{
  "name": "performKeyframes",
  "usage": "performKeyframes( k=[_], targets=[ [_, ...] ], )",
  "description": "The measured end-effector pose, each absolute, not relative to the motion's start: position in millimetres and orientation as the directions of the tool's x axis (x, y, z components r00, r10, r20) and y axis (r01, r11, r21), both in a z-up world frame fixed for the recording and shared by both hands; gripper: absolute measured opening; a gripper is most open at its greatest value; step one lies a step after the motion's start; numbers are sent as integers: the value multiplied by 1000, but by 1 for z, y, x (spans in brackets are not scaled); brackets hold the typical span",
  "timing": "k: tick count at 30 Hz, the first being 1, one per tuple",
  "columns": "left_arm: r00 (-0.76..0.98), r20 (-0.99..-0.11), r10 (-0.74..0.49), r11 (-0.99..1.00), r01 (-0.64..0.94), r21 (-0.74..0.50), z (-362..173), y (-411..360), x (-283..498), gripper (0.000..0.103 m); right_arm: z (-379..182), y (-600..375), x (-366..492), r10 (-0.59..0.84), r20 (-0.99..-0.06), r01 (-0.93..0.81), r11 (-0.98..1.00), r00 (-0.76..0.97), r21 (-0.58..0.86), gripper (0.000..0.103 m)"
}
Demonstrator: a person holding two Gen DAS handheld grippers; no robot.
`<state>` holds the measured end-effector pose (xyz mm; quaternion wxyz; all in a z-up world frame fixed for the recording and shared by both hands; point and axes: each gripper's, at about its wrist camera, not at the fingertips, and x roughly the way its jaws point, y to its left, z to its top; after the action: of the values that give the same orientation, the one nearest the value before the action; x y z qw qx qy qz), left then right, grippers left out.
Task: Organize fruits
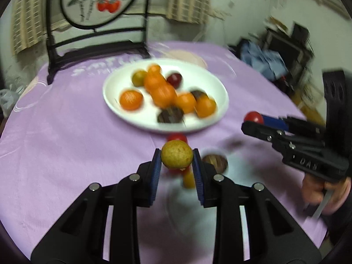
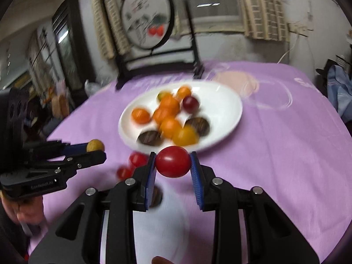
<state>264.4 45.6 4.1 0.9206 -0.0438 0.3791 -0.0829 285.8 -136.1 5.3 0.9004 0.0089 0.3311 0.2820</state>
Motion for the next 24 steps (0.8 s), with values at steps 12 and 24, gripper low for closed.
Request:
performKeyframes(
  k=[12, 24],
  targets=[
    [721, -692, -27, 992, -66, -107, -1, 63, 348, 29, -2, -130, 364, 473, -572, -408, 878, 670, 249, 31],
    [755, -649, 97, 981, -183, -67, 13, 71, 355, 86, -3, -127, 375, 486, -586, -410, 871, 648, 270, 42]
  ],
)
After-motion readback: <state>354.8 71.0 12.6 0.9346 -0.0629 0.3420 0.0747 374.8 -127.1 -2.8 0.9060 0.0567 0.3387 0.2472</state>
